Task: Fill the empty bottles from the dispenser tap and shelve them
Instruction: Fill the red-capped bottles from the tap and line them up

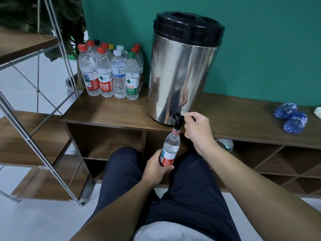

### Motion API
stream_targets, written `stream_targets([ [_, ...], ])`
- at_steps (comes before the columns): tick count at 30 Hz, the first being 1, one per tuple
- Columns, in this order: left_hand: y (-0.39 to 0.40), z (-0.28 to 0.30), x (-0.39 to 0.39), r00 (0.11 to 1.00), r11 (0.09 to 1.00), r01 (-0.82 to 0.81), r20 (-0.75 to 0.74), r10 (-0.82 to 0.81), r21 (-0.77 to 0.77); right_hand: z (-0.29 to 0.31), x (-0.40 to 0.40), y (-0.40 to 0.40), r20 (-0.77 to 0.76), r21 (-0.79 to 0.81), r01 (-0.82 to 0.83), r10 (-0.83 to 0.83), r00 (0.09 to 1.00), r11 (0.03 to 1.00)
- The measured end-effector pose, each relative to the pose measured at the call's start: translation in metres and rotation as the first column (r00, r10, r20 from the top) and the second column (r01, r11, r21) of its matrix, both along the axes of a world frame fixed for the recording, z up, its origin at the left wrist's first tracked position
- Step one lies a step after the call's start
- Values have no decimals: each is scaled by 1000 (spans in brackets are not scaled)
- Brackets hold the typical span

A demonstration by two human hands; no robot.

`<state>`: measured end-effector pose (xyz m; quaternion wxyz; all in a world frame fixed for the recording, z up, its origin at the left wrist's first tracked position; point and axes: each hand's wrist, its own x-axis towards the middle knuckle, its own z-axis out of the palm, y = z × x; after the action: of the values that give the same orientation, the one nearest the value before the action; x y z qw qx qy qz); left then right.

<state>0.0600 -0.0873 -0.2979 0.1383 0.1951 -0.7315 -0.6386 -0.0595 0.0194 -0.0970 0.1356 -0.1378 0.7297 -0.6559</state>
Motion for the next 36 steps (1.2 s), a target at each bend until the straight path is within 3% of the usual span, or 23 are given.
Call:
stream_targets([
  [4, -1, -1, 0, 1000, 1000, 9, 5, -9, 3, 8, -3, -1, -271, 164, 68, -22, 962, 984],
  [7, -1, -1, 0, 1000, 1000, 12, 20, -12, 17, 22, 1, -2, -564, 283, 132, 54, 824, 950],
  [9, -1, -3, 0, 999, 1000, 18, 31, -18, 24, 29, 5, -4, -651, 331, 97, 152, 744, 939],
  [13, -2, -4, -1, 999, 999, 18, 46, -19, 27, 28, 7, 6, -606, 289, -13, 194, 771, 957],
  [17, -4, -6, -1, 998, 1000, 16, 60, -16, 5, 13, -2, 30, -629, 263, 37, 142, 764, 964],
  [21, -5, -9, -1, 996, 1000, 21, 83, -20, -8, -20, -38, 45, -681, 470, 236, 179, 710, 851],
  [25, -5, -11, -1, 994, 1000, 29, 102, -28, -13, -35, -58, 53, -554, 669, 212, 287, 782, 712],
  [31, -4, -11, -1, 992, 998, 50, 115, -47, -22, -42, -71, 44, -476, 743, 169, 335, 813, 647],
  [36, -4, -9, 2, 990, 998, 67, 128, -64, -20, -47, -78, 41, -500, 730, 216, 291, 815, 648],
])
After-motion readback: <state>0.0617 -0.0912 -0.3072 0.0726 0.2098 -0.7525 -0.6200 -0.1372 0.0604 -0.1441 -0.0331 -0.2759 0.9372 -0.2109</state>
